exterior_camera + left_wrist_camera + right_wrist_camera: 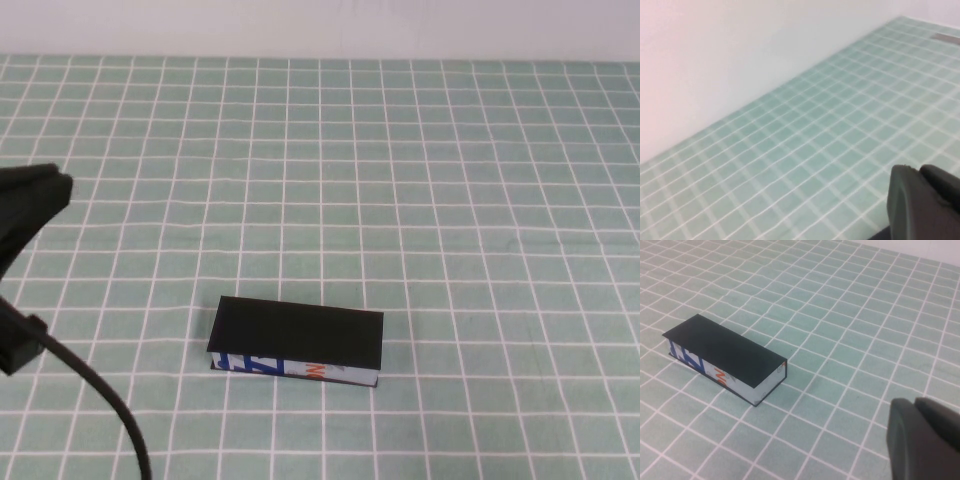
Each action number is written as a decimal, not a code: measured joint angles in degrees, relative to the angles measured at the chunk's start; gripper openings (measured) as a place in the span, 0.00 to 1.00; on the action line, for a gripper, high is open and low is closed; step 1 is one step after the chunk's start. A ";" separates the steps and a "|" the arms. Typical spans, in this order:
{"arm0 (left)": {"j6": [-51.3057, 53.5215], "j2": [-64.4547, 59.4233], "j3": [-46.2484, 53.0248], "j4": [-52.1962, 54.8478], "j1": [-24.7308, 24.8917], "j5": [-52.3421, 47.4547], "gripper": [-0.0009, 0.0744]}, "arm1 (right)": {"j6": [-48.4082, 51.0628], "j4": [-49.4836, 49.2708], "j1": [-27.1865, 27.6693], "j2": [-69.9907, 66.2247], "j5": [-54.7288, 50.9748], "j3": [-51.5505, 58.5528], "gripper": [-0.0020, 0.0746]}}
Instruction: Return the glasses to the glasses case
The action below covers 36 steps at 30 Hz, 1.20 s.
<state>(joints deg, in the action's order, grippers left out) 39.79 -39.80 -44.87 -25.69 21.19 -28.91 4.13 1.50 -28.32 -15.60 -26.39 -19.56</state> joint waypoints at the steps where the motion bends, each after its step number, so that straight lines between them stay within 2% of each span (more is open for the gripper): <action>1: -1.06 0.86 1.59 1.07 0.00 1.87 0.01 | 0.00 -0.03 0.00 0.00 0.00 0.00 0.01; 4: -8.90 5.20 7.23 9.06 0.00 6.20 0.01 | 0.00 -0.03 0.00 0.08 0.00 0.00 0.01; 8: -25.82 14.03 17.09 23.74 -0.66 10.61 0.01 | 0.00 -0.03 0.00 0.08 0.00 0.00 0.01; 12: -34.16 23.17 27.63 28.99 -3.96 14.06 0.01 | 0.00 -0.03 0.00 0.08 0.00 0.00 0.01; 17: -37.42 33.93 37.44 28.99 -7.59 17.37 0.01 | 0.00 -0.03 0.00 0.08 0.00 0.00 0.01; 22: -38.10 39.94 45.29 25.69 -7.99 17.99 0.01 | 0.00 -0.03 0.00 0.08 0.00 0.00 0.01; 30: -38.14 40.30 46.29 24.82 -7.99 9.36 0.01 | 0.00 -0.03 0.00 0.08 0.00 0.00 0.01; 36: -38.14 40.32 46.29 24.69 -7.99 8.66 0.01 | 0.00 -0.03 0.00 0.08 0.00 0.00 0.01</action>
<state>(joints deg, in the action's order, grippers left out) 1.65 0.52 1.42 -1.00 13.19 -20.24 4.13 1.47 -28.32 -15.52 -26.39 -19.56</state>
